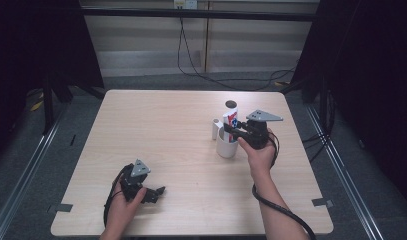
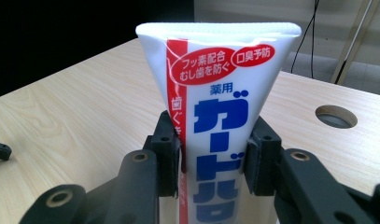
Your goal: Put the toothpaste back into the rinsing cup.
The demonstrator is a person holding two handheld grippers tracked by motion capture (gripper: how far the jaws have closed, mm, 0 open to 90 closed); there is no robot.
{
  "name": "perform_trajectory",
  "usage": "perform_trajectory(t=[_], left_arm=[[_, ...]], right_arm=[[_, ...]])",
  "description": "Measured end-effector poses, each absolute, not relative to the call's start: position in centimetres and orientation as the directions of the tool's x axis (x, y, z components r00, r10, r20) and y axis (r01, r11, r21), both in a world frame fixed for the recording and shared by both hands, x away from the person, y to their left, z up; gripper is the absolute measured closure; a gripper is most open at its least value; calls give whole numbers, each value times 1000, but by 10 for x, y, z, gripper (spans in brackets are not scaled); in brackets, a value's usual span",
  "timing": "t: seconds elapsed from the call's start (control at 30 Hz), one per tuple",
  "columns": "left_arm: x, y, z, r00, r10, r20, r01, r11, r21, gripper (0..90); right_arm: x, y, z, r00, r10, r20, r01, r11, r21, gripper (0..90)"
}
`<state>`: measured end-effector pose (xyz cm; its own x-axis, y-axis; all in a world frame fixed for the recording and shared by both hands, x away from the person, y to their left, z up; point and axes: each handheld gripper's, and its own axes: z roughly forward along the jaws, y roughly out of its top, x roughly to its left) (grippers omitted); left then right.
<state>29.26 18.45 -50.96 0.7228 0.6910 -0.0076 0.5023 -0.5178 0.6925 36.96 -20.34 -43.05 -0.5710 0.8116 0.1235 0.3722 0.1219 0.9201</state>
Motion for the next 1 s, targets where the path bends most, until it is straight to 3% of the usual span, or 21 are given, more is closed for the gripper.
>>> perform_trajectory(t=[1.0], left_arm=[[293,185,-510,722,691,-6,501,-518,693,0]], right_arm=[[366,-202,-436,-584,804,109,410,176,895,599]])
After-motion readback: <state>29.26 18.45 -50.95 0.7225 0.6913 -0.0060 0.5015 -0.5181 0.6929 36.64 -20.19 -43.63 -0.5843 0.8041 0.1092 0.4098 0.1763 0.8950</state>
